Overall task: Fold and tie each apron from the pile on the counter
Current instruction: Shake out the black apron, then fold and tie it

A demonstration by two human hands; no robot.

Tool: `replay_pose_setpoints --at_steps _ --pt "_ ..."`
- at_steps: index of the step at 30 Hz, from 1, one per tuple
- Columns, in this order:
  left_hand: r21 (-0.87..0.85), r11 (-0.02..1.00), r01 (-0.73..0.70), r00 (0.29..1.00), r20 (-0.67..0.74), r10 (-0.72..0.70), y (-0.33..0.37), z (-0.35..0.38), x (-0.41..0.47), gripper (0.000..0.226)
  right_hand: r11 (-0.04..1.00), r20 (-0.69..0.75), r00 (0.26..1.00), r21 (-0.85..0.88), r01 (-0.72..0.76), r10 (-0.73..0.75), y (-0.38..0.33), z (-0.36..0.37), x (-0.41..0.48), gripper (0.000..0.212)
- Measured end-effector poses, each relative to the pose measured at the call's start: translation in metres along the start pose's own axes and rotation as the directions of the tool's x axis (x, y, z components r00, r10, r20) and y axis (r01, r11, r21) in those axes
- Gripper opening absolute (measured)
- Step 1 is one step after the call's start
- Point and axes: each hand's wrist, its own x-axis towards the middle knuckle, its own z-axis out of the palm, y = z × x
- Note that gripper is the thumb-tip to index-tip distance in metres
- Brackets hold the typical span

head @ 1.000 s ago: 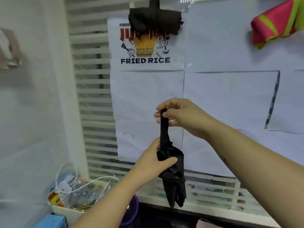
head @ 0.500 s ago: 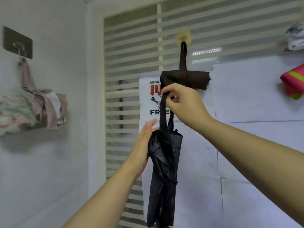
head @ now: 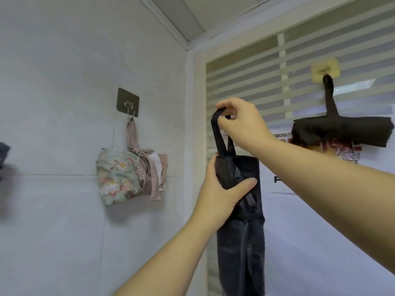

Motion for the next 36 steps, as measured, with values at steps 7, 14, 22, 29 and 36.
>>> replay_pose_setpoints --at_steps 7,14,22,29,36 --pt "0.351 0.935 -0.052 0.999 0.014 0.05 0.041 -0.103 -0.003 0.083 0.943 0.006 0.999 0.331 -0.038 0.038 -0.029 0.076 0.022 0.024" --pt "0.417 0.905 0.084 0.946 -0.319 0.059 0.098 -0.168 -0.002 0.02 0.89 0.026 0.998 0.454 0.036 -0.053 -0.081 0.132 0.024 0.027" --pt "0.829 0.535 0.162 0.94 -0.294 0.171 0.155 -0.217 -0.008 0.017 0.914 0.236 0.962 0.404 0.034 -0.14 -0.111 0.16 0.021 0.023" --pt "0.979 -0.036 0.199 0.967 -0.19 0.17 0.213 -0.24 -0.003 0.017 0.902 0.233 0.949 0.42 0.101 -0.214 -0.152 0.17 0.042 0.018" --pt "0.971 0.065 0.229 0.947 -0.238 0.215 0.271 -0.265 -0.012 0.012 0.84 0.198 0.929 0.515 0.173 -0.312 -0.214 0.173 0.069 0.018"
